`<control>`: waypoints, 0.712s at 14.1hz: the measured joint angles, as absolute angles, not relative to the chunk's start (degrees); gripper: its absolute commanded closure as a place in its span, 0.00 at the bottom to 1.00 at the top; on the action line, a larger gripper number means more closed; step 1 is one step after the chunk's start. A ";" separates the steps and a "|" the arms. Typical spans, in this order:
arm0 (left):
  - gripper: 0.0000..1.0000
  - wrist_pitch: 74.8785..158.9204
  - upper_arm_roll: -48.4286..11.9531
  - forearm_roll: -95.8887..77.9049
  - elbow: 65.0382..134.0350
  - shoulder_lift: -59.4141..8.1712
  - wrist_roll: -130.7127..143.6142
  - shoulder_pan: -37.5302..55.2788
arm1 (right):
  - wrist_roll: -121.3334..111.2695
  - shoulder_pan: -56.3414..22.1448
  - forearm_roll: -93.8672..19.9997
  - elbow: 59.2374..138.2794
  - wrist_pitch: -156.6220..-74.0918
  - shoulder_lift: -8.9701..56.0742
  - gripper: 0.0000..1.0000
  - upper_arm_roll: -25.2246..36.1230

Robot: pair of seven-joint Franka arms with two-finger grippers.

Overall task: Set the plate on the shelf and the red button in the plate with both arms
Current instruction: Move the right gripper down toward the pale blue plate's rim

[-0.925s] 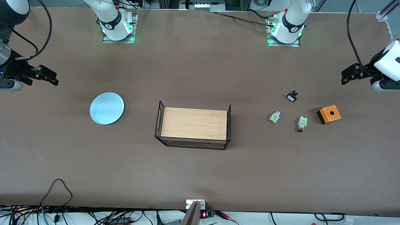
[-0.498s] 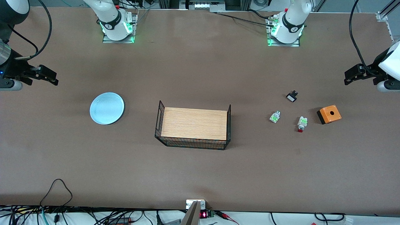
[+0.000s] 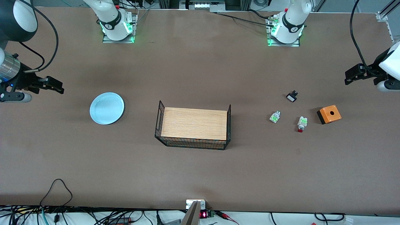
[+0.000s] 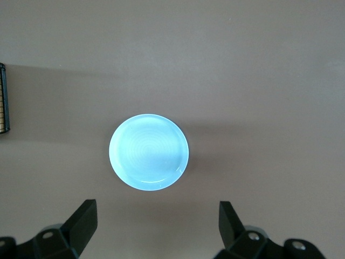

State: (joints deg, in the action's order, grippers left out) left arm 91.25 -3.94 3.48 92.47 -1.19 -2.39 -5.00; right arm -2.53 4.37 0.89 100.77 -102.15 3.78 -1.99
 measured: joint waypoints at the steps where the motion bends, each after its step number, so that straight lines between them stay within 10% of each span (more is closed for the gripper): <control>1: 0.00 91.25 -3.94 3.48 92.46 -1.19 -2.45 -5.01 | -2.54 4.38 0.89 100.78 -102.17 4.23 0.00 -1.98; 10: 0.00 91.25 -3.95 3.48 92.47 -1.26 -2.67 -5.92 | -2.51 4.28 0.91 100.80 -102.52 12.28 0.00 -1.88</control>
